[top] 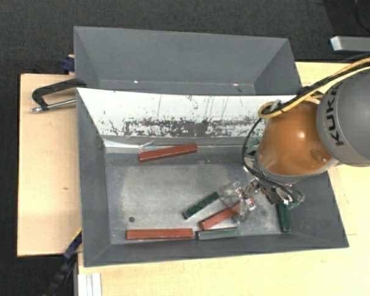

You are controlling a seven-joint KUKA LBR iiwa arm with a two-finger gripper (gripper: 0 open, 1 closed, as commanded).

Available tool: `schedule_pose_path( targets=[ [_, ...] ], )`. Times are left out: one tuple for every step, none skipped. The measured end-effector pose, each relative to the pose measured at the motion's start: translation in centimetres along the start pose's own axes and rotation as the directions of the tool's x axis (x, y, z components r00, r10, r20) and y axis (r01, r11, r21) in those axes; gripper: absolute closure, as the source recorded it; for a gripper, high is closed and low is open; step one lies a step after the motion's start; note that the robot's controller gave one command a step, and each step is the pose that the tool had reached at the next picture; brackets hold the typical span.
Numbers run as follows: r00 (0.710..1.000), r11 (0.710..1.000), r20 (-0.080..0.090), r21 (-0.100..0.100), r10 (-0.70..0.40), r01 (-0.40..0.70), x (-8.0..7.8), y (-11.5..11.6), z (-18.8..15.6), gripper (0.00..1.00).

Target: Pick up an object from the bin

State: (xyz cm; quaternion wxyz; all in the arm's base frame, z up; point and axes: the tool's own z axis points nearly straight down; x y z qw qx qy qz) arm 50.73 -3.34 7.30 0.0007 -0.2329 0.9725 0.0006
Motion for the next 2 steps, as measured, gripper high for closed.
schedule_pose_path(
  targets=[
    [1.0, 1.0, 0.0, 0.0, 0.0, 0.0, 0.0, 0.0, 0.0, 1.0],
    [1.0, 1.0, 0.004, 0.003, -0.001, 0.001, -0.7, -0.4, -13.1, 1.0]
  ],
)
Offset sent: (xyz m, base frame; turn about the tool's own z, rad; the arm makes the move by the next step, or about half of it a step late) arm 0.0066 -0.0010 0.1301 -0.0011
